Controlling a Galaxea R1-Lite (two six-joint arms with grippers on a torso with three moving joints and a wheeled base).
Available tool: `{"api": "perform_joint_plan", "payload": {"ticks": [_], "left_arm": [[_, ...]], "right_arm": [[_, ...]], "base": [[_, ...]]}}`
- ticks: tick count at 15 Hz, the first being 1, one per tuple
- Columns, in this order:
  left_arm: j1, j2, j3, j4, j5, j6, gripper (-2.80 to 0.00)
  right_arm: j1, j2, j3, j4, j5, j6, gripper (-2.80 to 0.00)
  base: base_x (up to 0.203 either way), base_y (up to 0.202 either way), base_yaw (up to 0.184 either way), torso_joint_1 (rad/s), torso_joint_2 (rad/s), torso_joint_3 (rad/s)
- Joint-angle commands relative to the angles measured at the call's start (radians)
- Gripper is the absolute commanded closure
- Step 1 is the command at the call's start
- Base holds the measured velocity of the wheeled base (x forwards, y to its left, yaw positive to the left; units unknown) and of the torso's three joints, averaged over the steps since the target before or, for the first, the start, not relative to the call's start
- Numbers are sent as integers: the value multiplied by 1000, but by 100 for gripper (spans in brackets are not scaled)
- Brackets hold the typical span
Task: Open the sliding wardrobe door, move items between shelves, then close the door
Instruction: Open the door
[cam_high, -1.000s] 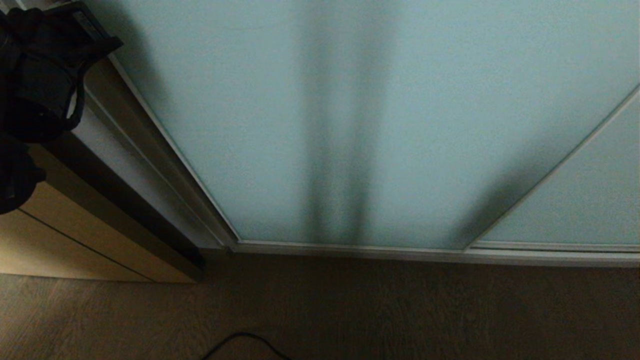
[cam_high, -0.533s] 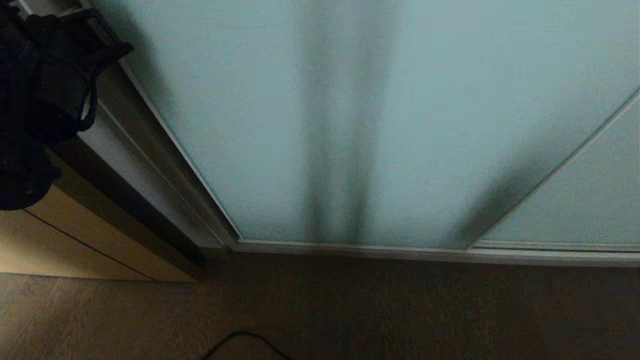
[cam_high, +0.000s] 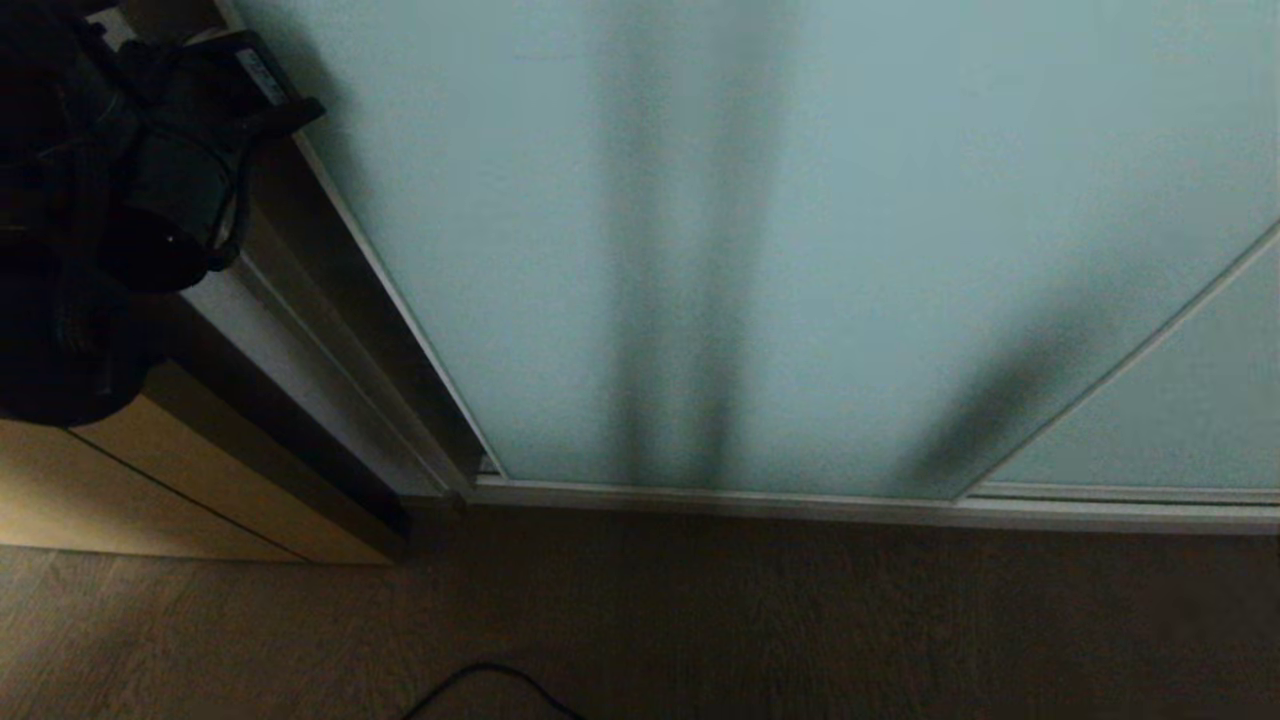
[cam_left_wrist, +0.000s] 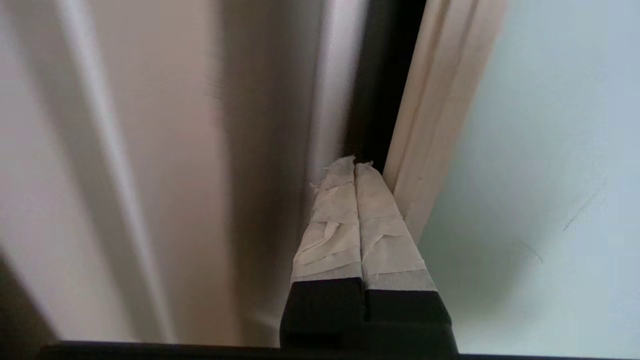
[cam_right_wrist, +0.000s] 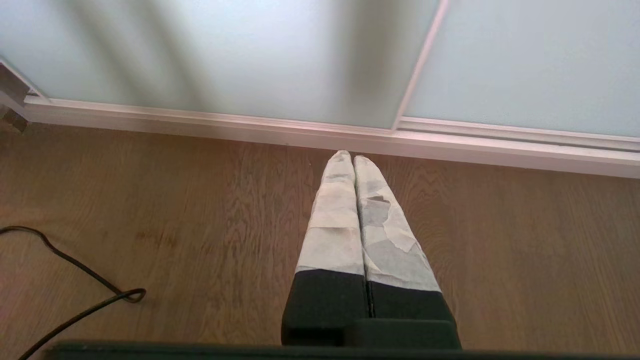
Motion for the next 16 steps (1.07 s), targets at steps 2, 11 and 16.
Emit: {"api": "perform_joint_plan", "payload": {"ticks": [2,11,16], "left_arm": [[-35,4,-1,-7,5,0,0],[-41,61,-57,-7,-3,-3,0],[-136,190,-191,-9,-6,-4,0]], "right_arm": [[0,0,0,0,0,0,0],[0,0,0,0,0,0,0],[0,0,0,0,0,0,0]], "base": [[0,0,0,0,0,0],[0,0,0,0,0,0],[0,0,0,0,0,0]]}}
